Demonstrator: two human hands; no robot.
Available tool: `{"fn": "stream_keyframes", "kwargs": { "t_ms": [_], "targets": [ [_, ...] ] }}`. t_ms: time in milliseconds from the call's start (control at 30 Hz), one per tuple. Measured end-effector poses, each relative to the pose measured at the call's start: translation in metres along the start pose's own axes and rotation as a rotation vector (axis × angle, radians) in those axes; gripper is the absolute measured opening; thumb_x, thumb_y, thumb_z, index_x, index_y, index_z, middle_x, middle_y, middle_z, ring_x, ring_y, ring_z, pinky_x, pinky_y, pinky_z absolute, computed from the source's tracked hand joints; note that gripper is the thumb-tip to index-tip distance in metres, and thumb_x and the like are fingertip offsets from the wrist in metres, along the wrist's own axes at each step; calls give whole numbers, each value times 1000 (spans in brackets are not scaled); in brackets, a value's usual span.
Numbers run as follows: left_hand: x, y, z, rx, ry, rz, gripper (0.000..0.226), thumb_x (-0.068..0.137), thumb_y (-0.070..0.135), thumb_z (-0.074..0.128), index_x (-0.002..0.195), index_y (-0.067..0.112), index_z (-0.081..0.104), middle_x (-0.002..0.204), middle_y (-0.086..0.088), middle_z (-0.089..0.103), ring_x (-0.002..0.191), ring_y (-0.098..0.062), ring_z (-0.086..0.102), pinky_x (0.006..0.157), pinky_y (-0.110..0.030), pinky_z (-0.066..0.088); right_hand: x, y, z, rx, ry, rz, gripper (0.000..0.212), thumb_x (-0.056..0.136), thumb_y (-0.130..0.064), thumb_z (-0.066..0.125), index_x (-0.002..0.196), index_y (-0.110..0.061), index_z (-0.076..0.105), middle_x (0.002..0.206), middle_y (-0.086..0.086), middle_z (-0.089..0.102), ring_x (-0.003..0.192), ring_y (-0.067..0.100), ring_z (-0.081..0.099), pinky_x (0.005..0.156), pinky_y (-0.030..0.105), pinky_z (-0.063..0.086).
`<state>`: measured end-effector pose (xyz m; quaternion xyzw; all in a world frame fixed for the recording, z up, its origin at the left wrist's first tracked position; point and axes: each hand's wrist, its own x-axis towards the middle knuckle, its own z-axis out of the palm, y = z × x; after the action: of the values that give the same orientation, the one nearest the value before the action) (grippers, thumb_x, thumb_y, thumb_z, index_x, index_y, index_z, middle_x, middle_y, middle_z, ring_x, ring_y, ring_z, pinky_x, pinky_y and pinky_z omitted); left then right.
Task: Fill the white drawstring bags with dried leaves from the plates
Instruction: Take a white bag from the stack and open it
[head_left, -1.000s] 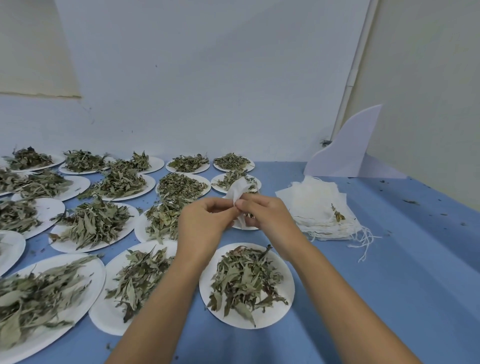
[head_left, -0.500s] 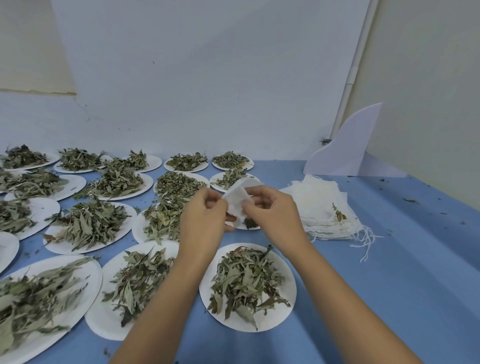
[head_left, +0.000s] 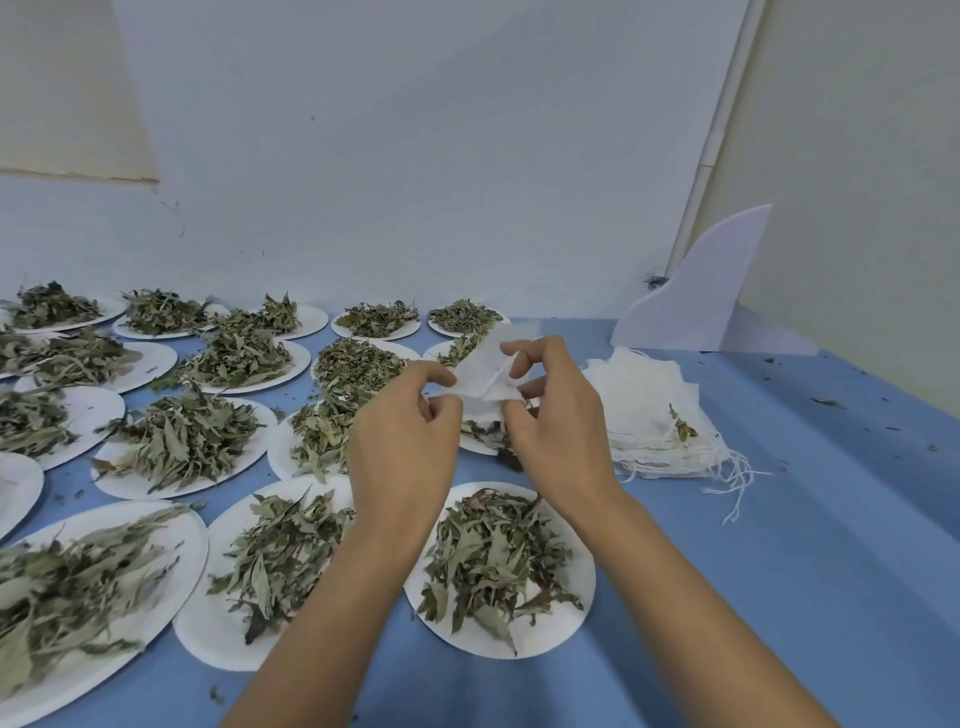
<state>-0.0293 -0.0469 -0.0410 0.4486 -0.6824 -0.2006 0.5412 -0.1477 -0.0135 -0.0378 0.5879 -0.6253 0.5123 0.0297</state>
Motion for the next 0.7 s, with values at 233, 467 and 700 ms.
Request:
{"fn": "stream_keyframes", "kwargs": {
  "t_ms": [233, 467, 700],
  "targets": [
    [-2, 0, 0, 48, -104, 6, 28, 87, 18, 54, 113, 24, 58, 65, 12, 51, 58, -6, 50, 52, -26, 38, -1, -1, -1, -45, -65, -91, 32, 82, -3, 48, 101, -27, 41, 102, -9, 57, 74, 19, 56, 64, 40, 47],
    [-5, 0, 5, -37, -181, -35, 7, 92, 18, 56, 97, 16, 61, 60, -2, 60, 59, -23, 60, 61, -47, 52, -1, 0, 3, -245, -83, -97, 36, 83, -7, 57, 114, -22, 48, 94, -12, 56, 86, 12, 52, 61, 28, 37],
    [-4, -5, 3, 216, -137, -95, 19, 85, 12, 54, 100, 22, 47, 56, 3, 49, 50, -12, 47, 44, -29, 24, -3, 4, 8, -329, 53, -72, 50, 72, 6, 59, 118, -13, 54, 113, 2, 52, 96, 21, 54, 67, 30, 43]
  ]
}}
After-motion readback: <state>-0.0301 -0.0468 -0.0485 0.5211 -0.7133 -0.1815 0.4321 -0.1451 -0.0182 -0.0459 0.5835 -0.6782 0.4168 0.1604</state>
